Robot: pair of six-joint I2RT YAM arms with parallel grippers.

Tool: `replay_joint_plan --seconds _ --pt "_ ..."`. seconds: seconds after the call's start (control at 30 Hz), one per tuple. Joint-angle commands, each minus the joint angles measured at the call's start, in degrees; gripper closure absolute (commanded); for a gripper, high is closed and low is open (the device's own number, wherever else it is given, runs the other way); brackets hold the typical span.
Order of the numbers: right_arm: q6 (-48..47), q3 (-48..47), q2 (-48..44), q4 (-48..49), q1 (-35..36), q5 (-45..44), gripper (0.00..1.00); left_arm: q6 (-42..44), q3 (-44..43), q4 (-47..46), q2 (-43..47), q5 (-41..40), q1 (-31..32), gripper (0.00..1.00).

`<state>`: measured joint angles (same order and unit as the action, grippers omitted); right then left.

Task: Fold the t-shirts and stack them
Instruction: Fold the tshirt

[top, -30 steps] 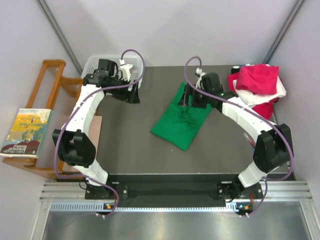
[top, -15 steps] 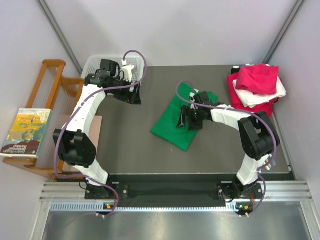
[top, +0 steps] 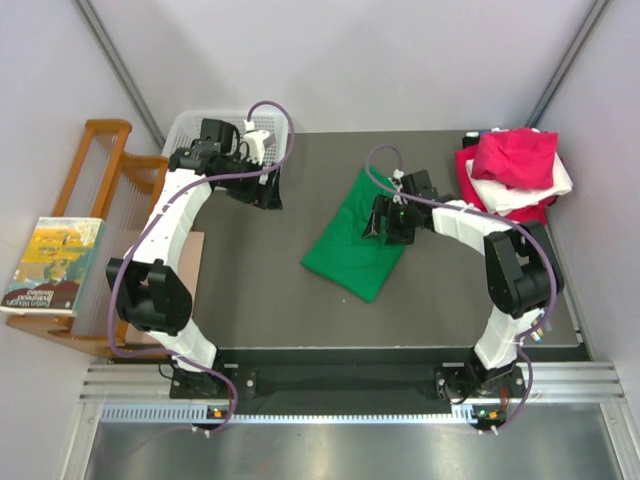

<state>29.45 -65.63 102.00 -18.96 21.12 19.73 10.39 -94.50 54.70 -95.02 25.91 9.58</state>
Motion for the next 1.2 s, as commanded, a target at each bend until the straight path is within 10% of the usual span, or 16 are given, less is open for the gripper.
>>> replay_joint_plan --seconds 0.0,0.3,0.63,1.17 --pt "-1.7 -1.4 -0.7 0.9 -2.3 -1.8 0.24 0.9 -1.0 0.5 1.0 0.6 0.3 0.14" --pt "-0.6 -0.5 -2.3 -3.7 -7.3 -13.0 0.27 1.2 -0.9 0.7 1.3 0.3 0.3 0.14" --pt "3.2 -13.4 -4.0 -0.2 1.5 1.3 0.24 0.5 -0.9 0.5 1.2 0.2 0.7 0.14" --pt "13.3 -16.4 21.6 17.6 5.0 19.2 0.22 1.1 -0.7 1.2 1.9 -0.8 0.8 0.14"
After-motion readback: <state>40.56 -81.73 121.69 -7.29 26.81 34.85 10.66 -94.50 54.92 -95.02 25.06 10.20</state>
